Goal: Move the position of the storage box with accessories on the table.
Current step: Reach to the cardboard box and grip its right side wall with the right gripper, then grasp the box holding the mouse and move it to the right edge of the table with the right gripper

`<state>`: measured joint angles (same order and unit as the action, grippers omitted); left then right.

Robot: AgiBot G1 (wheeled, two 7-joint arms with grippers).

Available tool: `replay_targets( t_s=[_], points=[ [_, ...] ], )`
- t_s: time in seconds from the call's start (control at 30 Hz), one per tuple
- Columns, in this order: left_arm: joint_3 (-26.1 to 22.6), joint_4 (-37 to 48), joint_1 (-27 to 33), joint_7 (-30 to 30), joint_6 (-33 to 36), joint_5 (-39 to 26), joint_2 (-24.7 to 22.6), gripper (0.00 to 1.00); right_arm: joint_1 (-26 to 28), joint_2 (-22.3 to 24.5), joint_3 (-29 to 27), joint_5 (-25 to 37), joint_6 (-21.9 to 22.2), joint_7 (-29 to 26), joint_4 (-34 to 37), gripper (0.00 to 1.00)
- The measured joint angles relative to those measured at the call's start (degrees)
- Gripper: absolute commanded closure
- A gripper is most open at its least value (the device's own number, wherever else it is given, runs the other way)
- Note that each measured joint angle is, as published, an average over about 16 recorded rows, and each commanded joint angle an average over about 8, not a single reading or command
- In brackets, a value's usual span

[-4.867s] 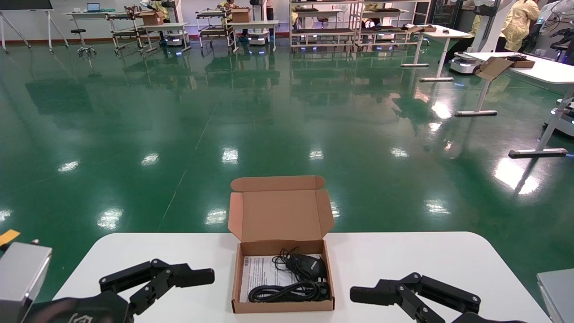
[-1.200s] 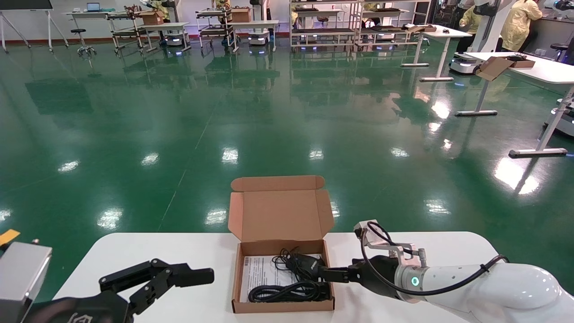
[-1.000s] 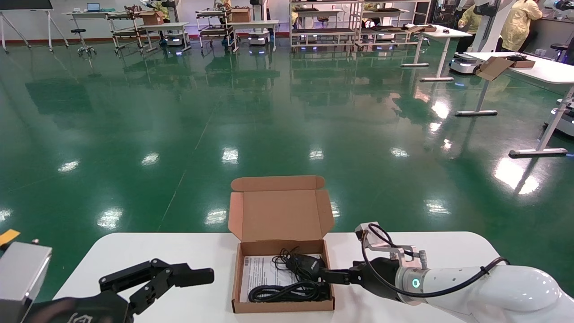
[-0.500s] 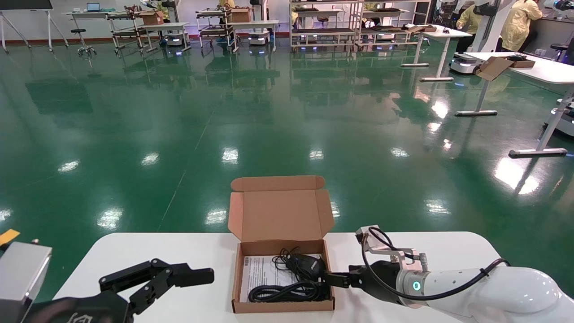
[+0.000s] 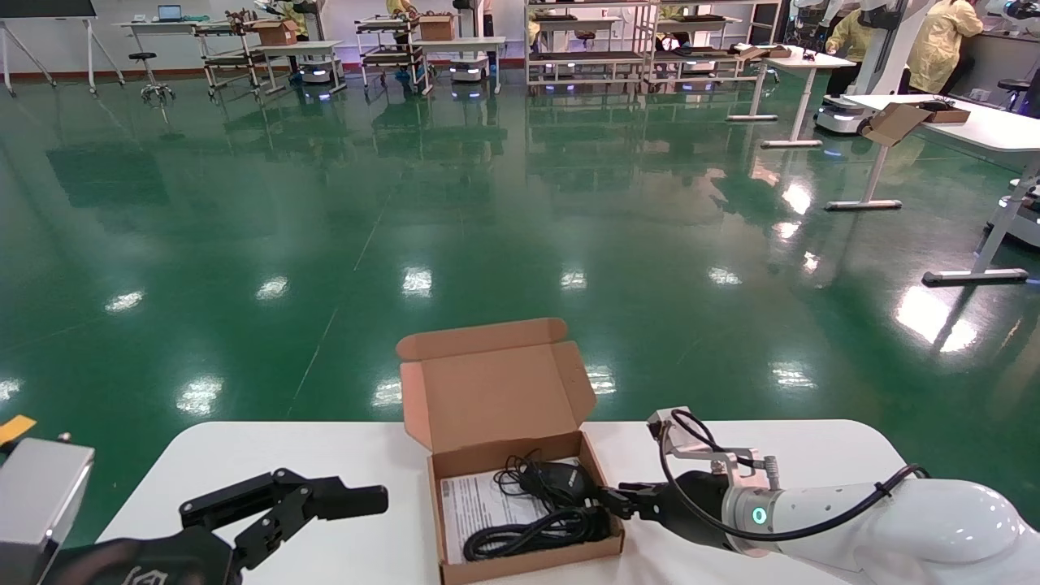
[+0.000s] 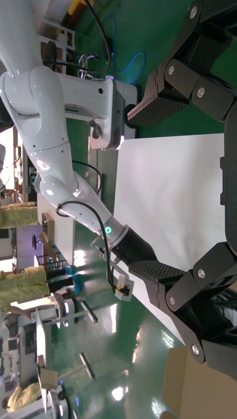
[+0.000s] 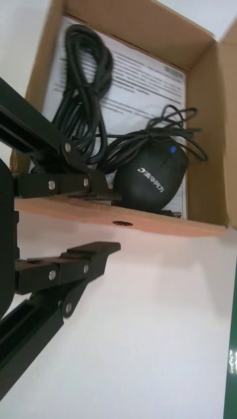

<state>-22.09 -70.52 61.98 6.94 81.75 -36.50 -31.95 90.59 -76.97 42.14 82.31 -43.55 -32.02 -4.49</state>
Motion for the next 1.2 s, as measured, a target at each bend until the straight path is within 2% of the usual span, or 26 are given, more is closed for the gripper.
replay_targets(
  t_s=[0.8,1.2],
  points=[
    [0.0,0.0,0.0,0.0,0.0,0.0,0.0,0.0,3.0,1.7,0.1,-0.3,-1.0,1.6,2.3,1.0],
    [0.0,0.0,0.0,0.0,0.0,0.0,0.0,0.0,8.1,5.2,-0.1,-0.6,-6.3,2.8,2.6,1.0]
  ],
)
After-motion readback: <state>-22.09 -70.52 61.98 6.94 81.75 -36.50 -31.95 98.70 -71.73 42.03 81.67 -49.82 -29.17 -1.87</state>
